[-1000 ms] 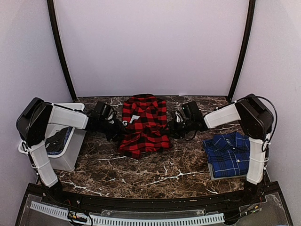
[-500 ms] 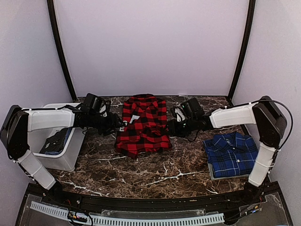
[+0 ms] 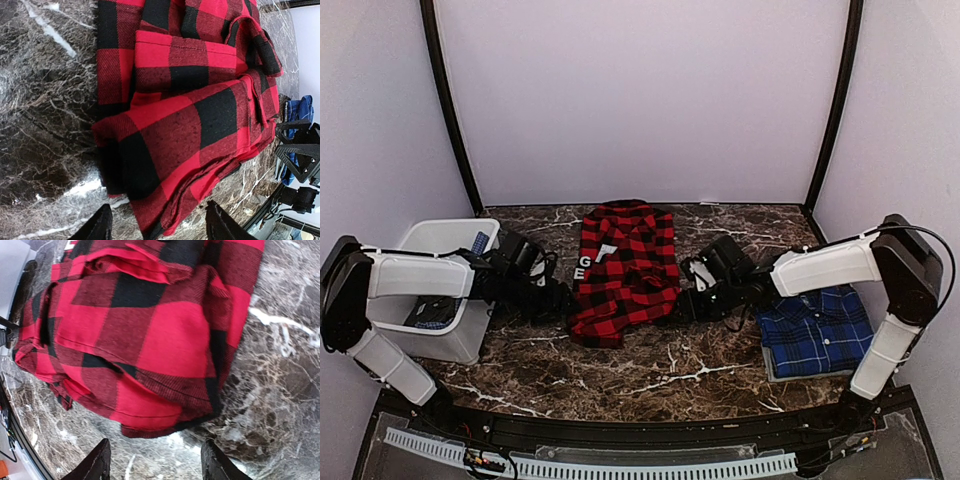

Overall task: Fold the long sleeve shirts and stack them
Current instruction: Fold the rectangle-folded shirt at the center of the board.

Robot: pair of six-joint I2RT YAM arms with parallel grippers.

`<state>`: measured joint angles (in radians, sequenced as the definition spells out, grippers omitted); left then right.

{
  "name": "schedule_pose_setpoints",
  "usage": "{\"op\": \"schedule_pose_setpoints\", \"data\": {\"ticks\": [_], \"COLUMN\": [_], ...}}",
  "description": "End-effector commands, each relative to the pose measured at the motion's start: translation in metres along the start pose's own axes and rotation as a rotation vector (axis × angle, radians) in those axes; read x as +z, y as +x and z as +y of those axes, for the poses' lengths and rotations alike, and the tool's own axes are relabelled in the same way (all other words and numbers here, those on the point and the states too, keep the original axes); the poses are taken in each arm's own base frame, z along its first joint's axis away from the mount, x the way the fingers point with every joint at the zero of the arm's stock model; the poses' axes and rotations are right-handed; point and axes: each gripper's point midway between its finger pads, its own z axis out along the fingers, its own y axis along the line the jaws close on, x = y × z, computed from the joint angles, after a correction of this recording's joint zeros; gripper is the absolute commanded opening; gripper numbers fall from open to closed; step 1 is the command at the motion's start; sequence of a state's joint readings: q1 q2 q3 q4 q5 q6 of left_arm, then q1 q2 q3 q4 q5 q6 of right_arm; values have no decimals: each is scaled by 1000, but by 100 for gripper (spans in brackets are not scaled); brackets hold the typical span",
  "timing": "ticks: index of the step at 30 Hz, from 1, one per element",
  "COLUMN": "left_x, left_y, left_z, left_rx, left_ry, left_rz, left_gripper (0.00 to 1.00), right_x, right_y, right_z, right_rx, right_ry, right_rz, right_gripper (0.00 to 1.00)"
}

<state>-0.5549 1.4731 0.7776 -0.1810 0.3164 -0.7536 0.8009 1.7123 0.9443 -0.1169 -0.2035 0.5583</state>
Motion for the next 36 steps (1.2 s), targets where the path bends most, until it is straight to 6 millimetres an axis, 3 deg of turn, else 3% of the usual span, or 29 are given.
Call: {"op": "schedule_pose_setpoints", "data": {"ticks": [1, 9, 14, 21, 25, 30, 36], "left_x": [-2, -2, 9, 26, 29, 23, 21], "left_y": [6, 30, 43, 40, 27, 7, -17], "left_z": [2, 2, -5, -20, -34, -55, -69], "left_rx": [19, 7, -16, -49, -38, -8, 1], "left_ry": [2, 19, 55, 100, 117, 138, 159], "left_rz": [-2, 52, 88, 103, 89, 55, 26], "left_gripper": [62, 62, 61, 56, 43, 14, 3], "right_x": [-1, 3, 10, 21, 22, 19, 22], "right_y": [-3, 6, 5, -4, -17, -34, -59], "right_z": [-3, 8, 17, 19, 21, 28, 29], "right_rx": [-7, -28, -30, -16, -16, -25, -44], "right_ry": [24, -6, -27, -19, 1, 9, 45], "right_rz": [-27, -7, -6, -19, -40, -69, -102], "right_gripper": [58, 57, 57, 55, 48, 30, 8]}}
